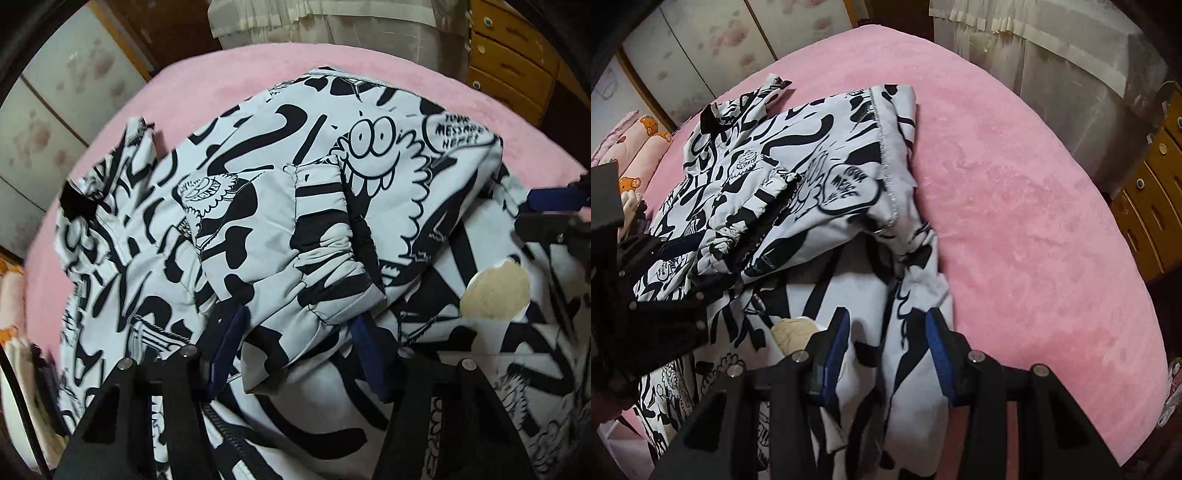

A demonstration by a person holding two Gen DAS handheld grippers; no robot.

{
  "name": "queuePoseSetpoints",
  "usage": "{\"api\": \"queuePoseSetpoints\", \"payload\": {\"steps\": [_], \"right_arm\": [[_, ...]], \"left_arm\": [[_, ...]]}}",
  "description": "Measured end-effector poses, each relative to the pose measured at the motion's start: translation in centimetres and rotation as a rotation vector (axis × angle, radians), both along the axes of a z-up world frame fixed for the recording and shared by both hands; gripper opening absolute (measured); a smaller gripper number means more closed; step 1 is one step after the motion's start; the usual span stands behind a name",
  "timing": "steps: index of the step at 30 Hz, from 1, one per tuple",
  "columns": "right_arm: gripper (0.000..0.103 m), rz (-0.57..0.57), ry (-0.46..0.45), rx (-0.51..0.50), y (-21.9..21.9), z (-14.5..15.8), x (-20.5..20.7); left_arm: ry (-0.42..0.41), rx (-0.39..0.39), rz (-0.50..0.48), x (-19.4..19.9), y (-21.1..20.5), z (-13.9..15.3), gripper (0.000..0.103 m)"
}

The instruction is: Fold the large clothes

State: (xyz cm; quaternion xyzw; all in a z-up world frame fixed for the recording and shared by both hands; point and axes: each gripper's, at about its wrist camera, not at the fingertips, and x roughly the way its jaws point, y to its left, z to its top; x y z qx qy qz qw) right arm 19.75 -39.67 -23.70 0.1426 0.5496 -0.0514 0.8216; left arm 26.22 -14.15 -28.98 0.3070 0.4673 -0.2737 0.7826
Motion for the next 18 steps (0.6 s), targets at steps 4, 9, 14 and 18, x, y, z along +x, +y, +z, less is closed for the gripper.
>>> {"api": "queuePoseSetpoints", "payload": {"steps": [4, 9, 14, 18], "right_arm": [[0.043, 0.002, 0.004, 0.006, -0.7, -0.2, 0.4], [0.043, 0.005, 0.0, 0.004, -1.7, -0.1, 1.2], [0.043, 0.02, 0.007, -0.007, -2.2, -0.4, 2.5], [0.043, 0.056, -0.013, -0.033, -2.1, -0.5, 4.0]], "left_arm": [[0.08, -0.066, 0.051, 1.7, 0.7, 0.2, 0.037], [0.128, -0.253, 0.22, 4.6, 2.6, 2.9, 0.021], [0.139, -0.47, 0.425, 7.2, 6.5, 5.9, 0.016], [0.129, -0.564, 0.621, 9.0, 10.9, 6.4, 0.01]]}}
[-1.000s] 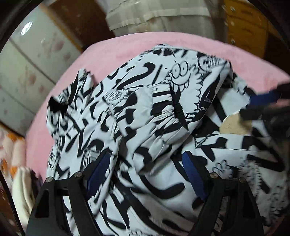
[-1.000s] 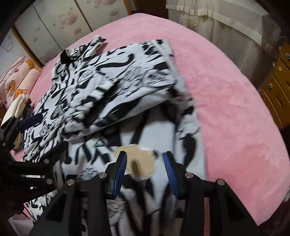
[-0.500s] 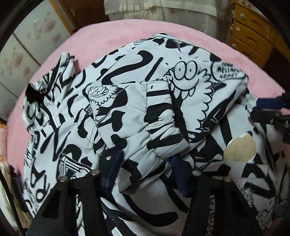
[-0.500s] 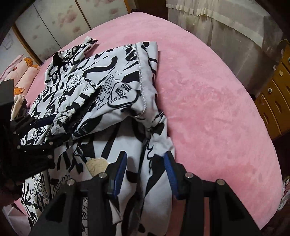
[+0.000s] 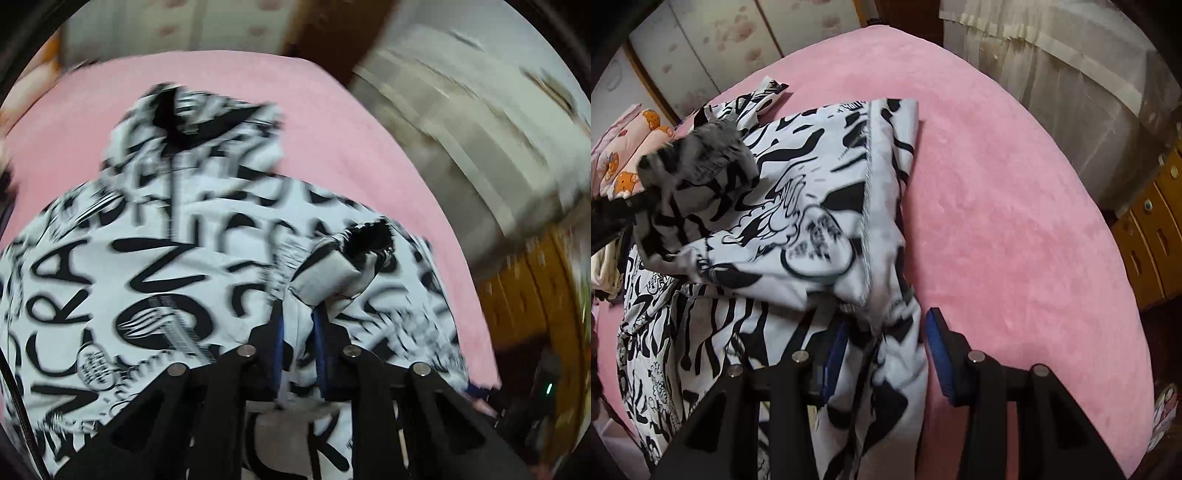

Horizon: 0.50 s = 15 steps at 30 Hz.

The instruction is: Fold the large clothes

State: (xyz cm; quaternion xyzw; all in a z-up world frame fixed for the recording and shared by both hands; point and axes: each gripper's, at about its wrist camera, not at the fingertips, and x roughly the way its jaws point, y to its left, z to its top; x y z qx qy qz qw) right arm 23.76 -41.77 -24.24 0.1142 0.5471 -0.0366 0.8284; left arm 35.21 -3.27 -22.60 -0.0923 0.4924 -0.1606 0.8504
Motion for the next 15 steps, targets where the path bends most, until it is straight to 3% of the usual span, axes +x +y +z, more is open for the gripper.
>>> {"api": "queuePoseSetpoints", "payload": {"steps": [5, 7, 10, 12, 15], "right_arm": [[0.043, 0.068, -0.027, -0.051, 0.7, 0.1, 1.9], [0.045, 0.101, -0.029, -0.027, 1.0, 0.1, 2.4], [0.046, 0.17, -0.035, -0.009, 2.4, 0.0, 2.8], [0.046, 0.203, -0.042, -0.035, 3.3, -0.1, 2.7], [0.046, 0.219, -0.035, -0.052, 3.8, -0.5, 2.7]], "left_arm": [[0.06, -0.083, 0.237, 1.0, 6.6, -1.4, 0.008], [0.079, -0.107, 0.307, 0.8, 8.7, -2.3, 0.008], [0.181, -0.177, 0.444, 0.0, 11.8, -5.2, 0.007], [0.237, -0.171, 0.496, -0.6, 12.8, -7.2, 0.007], [0.243, -0.122, 0.508, -1.5, 12.5, -8.5, 0.007]]}}
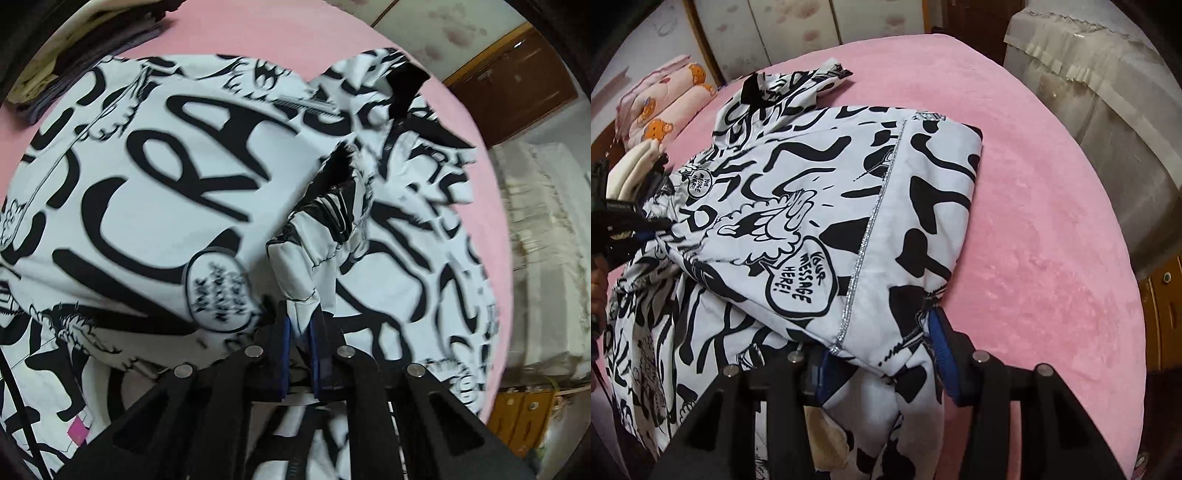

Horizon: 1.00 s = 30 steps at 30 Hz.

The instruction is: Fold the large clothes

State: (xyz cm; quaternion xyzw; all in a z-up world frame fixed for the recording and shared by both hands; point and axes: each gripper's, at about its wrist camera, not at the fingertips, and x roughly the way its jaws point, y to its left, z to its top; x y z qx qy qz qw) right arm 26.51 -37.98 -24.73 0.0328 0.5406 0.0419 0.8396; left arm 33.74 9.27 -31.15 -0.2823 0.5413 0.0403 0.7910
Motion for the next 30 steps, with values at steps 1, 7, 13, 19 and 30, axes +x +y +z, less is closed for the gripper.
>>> {"api": "queuePoseSetpoints", "payload": {"steps": [1, 7, 13, 19, 30], "right_arm": [[0.047, 0.003, 0.012, -0.01, 0.1, -0.1, 0.1], [0.047, 0.056, 0.046, -0.05, 0.2, -0.8, 0.2], [0.046, -0.019, 0.128, 0.059, -3.1, -1.2, -2.9], [0.019, -0.079, 0.147, 0.157, -4.1, 0.7, -4.5], [0.019, -0.022, 0.213, 0.059, 0.1, 2.6, -2.0]], "left_arm": [[0.004, 0.008, 0.006, -0.3, -0.1, -0.1, 0.007], [0.056, 0.039, 0.079, -0.2, 0.3, -1.3, 0.007], [0.096, 0.124, 0.048, 0.3, 0.4, -1.2, 0.011], [0.096, 0.262, -0.036, -0.7, -1.3, 1.7, 0.018], [-0.008, 0.294, -0.206, -1.6, -6.4, 7.1, 0.02]]}}
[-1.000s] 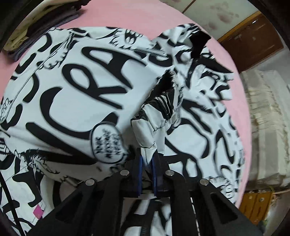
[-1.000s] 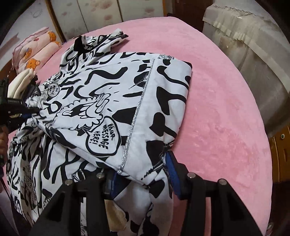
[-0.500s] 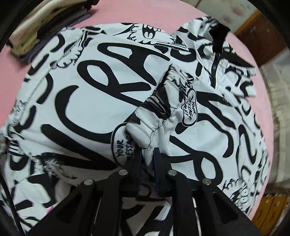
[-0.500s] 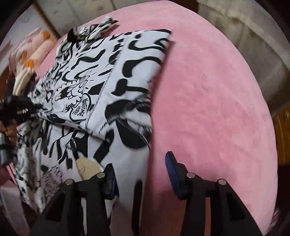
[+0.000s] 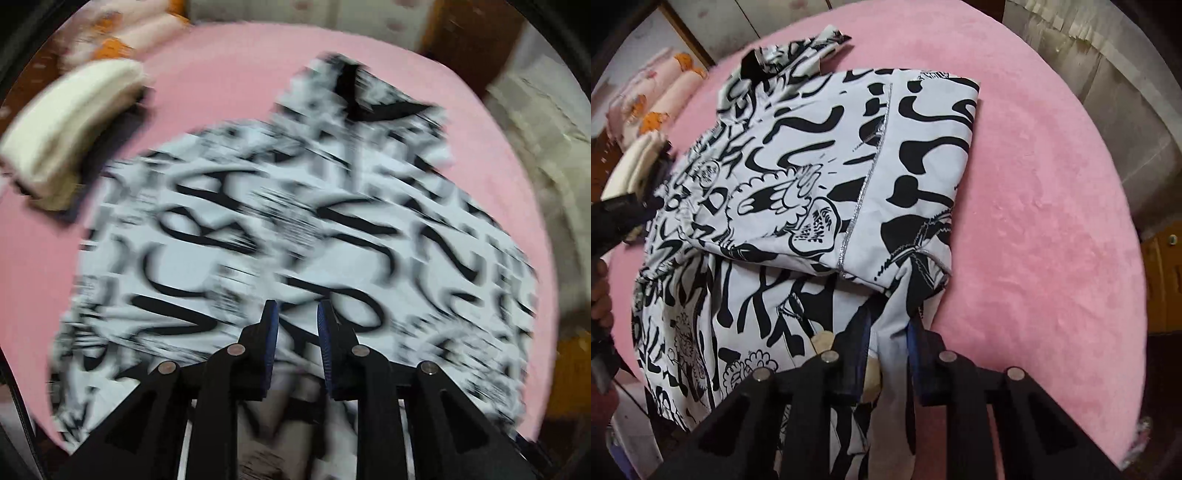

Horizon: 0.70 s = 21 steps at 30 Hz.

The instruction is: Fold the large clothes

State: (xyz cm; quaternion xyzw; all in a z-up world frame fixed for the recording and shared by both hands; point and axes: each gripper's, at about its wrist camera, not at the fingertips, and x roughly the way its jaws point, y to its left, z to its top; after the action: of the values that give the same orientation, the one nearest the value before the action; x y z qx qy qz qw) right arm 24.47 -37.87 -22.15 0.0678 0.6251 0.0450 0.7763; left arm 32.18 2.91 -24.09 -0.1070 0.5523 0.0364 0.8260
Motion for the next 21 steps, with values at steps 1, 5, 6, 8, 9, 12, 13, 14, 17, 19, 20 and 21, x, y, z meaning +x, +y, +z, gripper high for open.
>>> {"api": "queuePoseSetpoints", "payload": {"steps": [1, 5, 6, 8, 9, 12, 13, 14, 17, 19, 20, 21], "right_arm": [[0.019, 0.007, 0.013, -0.013, 0.1, 0.2, 0.0], [0.019, 0.095, 0.069, -0.036, 0.3, 1.5, 0.0], [0.019, 0.108, 0.071, -0.021, 0.3, 1.8, -0.1], [0.019, 0.127, 0.076, 0.018, 0.0, 2.3, 0.0], [0.019, 0.137, 0.068, 0.059, -0.2, 2.7, 0.1], [0.019, 0.158, -0.02, 0.237, -0.2, 3.4, 0.9], [0.019, 0.155, -0.039, 0.278, 0.0, 3.2, 1.4], [0.019, 0.143, -0.054, 0.32, 0.2, 2.7, 2.1], [0.006, 0.089, -0.061, 0.394, 1.1, 0.5, 4.3], [0.003, 0.032, -0.044, 0.439, 1.8, -1.6, 5.7], [0.001, 0.0, -0.028, 0.447, 2.0, -2.7, 6.3], [0.001, -0.025, -0.014, 0.441, 2.1, -3.8, 6.6]], "left_arm": [[0.019, -0.022, -0.036, 0.1, -1.0, -0.3, 0.02], [0.056, -0.089, -0.155, 0.0, -4.8, -1.0, 0.02], [0.063, -0.106, -0.175, -0.1, -5.5, -1.2, 0.02], [0.092, -0.14, -0.209, -0.1, -7.0, -1.9, 0.02], [0.105, -0.15, -0.22, -0.2, -7.5, -2.3, 0.02], [0.143, -0.13, -0.253, 0.0, -8.9, -3.6, 0.02], [0.156, -0.114, -0.258, 0.2, -9.2, -4.1, 0.02], [0.172, -0.101, -0.262, 0.3, -9.4, -4.6, 0.02], [0.211, -0.11, -0.274, 0.6, -9.4, -6.3, 0.019], [0.22, -0.058, -0.284, 0.8, -9.1, -6.8, 0.019], [0.216, -0.031, -0.273, 0.9, -8.7, -7.0, 0.019], [0.213, -0.022, -0.25, 1.0, -7.9, -7.0, 0.014]]}}
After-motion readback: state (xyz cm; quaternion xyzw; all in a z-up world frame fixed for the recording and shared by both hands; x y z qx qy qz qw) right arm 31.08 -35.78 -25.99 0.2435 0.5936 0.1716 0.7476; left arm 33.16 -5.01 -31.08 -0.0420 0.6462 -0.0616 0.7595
